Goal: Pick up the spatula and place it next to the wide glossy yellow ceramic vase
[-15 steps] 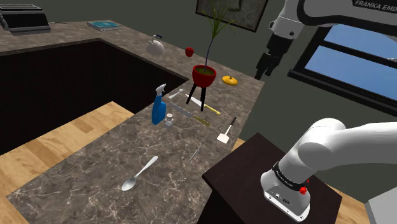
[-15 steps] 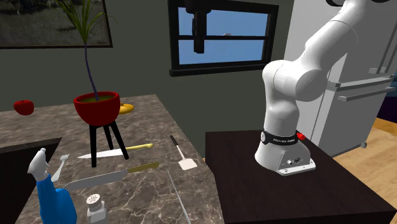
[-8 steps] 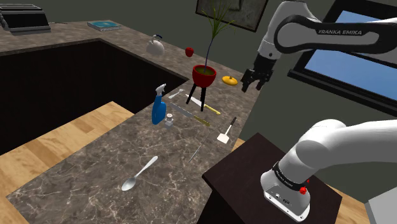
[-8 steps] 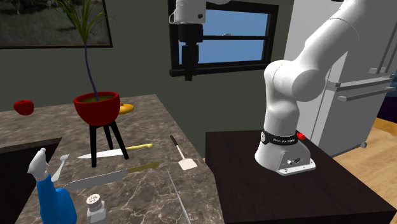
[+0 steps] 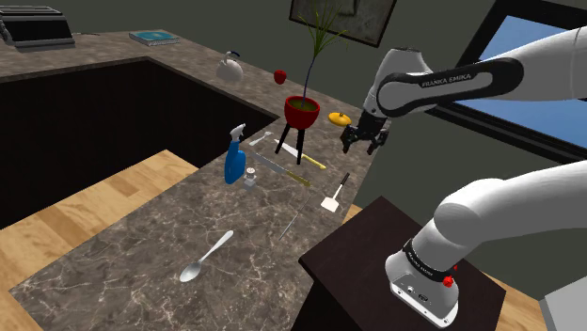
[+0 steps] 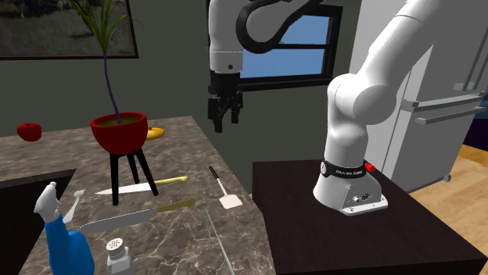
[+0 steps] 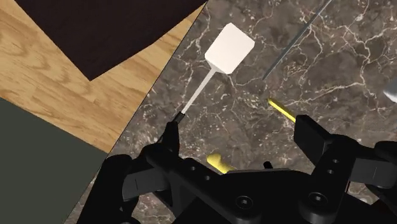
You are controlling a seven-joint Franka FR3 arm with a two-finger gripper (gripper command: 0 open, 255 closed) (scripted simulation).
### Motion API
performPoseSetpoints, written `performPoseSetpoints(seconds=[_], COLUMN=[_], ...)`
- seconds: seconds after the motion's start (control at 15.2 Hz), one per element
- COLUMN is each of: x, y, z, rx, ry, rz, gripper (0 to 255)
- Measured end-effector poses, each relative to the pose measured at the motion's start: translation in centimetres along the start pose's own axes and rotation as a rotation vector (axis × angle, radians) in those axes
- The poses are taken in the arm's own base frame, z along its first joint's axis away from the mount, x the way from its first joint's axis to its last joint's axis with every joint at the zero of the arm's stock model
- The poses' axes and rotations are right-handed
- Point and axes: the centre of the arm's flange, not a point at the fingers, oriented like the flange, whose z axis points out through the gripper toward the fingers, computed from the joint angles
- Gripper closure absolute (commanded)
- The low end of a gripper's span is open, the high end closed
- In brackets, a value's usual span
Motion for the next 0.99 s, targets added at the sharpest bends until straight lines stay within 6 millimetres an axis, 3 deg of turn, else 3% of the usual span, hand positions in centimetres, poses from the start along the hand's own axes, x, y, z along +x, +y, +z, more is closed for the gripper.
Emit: performPoseSetpoints(seconds=[0.46, 0.99], x=[2.5, 5.1], y=[0.6, 2.9], z=[8.5, 18.1], rx=[-0.013, -0.028], ry=[0.016, 0.035], rz=[0.288, 0.618], gripper=[0, 0])
